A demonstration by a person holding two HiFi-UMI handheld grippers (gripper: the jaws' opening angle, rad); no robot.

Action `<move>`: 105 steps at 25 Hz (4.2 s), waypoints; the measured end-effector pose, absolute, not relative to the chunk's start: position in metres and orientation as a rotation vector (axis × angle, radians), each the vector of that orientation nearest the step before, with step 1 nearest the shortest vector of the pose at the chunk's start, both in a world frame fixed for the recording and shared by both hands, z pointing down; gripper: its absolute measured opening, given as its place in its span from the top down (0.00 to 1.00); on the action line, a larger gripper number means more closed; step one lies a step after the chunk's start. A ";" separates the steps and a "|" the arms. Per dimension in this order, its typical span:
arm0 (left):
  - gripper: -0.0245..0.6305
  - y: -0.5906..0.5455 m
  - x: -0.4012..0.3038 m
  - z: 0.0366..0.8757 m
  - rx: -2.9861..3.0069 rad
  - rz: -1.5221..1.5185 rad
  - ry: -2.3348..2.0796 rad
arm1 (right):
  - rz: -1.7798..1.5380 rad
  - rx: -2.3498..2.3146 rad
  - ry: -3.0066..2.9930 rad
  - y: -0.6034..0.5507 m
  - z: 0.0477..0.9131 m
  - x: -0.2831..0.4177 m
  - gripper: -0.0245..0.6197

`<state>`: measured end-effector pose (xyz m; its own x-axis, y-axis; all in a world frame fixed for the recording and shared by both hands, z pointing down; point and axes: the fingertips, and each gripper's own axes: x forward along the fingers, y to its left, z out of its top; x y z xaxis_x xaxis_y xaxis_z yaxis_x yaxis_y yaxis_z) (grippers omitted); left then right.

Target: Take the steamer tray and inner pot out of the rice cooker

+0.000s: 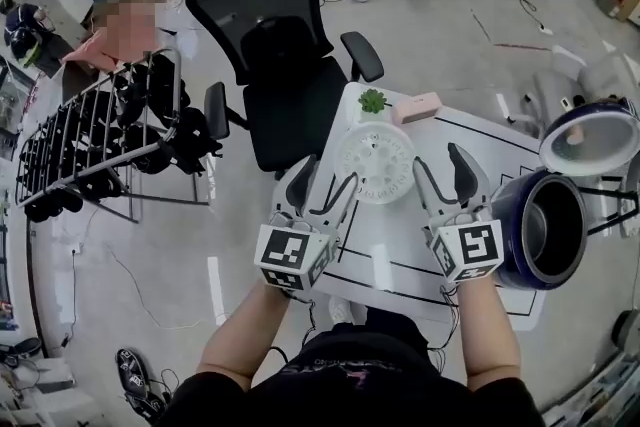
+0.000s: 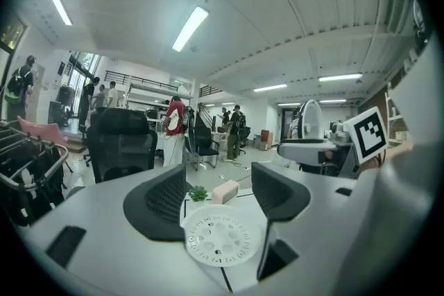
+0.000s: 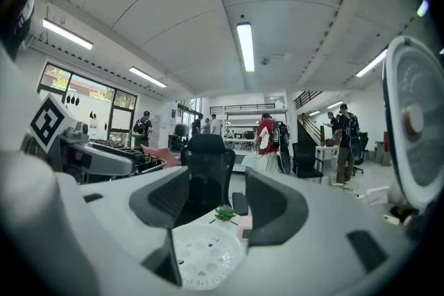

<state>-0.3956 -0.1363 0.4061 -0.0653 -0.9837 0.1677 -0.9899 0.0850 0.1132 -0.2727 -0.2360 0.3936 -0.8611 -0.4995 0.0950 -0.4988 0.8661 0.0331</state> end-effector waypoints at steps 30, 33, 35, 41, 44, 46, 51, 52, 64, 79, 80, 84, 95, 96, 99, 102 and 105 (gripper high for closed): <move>0.53 -0.113 -0.157 0.323 2.536 -0.070 -1.739 | -0.208 1.409 -2.732 -0.160 0.312 -0.013 0.59; 0.53 -0.130 -0.121 0.325 2.548 -0.066 -1.700 | -0.188 1.464 -2.688 -0.173 0.316 0.031 0.59; 0.53 -0.141 -0.099 0.329 2.546 -0.049 -1.682 | -0.159 1.481 -2.668 -0.183 0.321 0.057 0.59; 0.53 -0.171 -0.044 0.341 2.521 0.015 -1.664 | -0.052 1.503 -2.628 -0.217 0.341 0.121 0.59; 0.53 -0.187 -0.026 0.355 2.493 0.055 -1.671 | 0.039 1.496 -2.629 -0.236 0.358 0.142 0.59; 0.53 -0.197 -0.018 0.366 2.467 0.084 -1.679 | 0.094 1.493 -2.625 -0.249 0.370 0.155 0.59; 0.53 -0.217 -0.006 0.394 2.383 0.161 -1.719 | 0.256 1.458 -2.630 -0.280 0.401 0.174 0.59; 0.53 -0.221 -0.004 0.398 2.363 0.169 -1.728 | 0.289 1.445 -2.634 -0.285 0.407 0.176 0.59; 0.53 -0.253 0.005 0.434 2.198 0.240 -1.839 | 0.460 1.300 -2.633 -0.326 0.447 0.184 0.59; 0.53 -0.272 0.006 0.469 2.055 0.269 -1.898 | 0.569 1.242 -2.608 -0.345 0.469 0.185 0.59; 0.53 -0.273 0.006 0.470 2.045 0.265 -1.897 | 0.571 1.250 -2.605 -0.345 0.469 0.184 0.59; 0.56 -0.276 0.007 0.473 2.015 0.251 -1.915 | 0.558 1.290 -2.582 -0.346 0.470 0.185 0.60; 0.57 -0.277 0.009 0.473 2.006 0.316 -1.981 | 0.526 1.311 -2.562 -0.343 0.469 0.181 0.60; 0.57 -0.277 0.010 0.473 2.004 0.314 -1.980 | 0.529 1.313 -2.561 -0.342 0.469 0.181 0.60; 0.57 -0.276 0.012 0.470 2.002 0.287 -1.968 | 0.564 1.328 -2.559 -0.342 0.468 0.183 0.60; 0.57 -0.274 0.015 0.461 2.007 0.231 -1.962 | 0.621 1.362 -2.561 -0.342 0.467 0.187 0.60; 0.57 -0.274 0.014 0.453 1.997 0.187 -1.970 | 0.628 1.378 -2.604 -0.340 0.456 0.188 0.60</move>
<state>0.0143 -0.2736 0.4534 0.0358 -0.9471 0.3189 -0.9902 0.0094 0.1391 0.1877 -0.3398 0.4561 -0.5749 -0.7606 0.3015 -0.8145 0.4968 -0.2998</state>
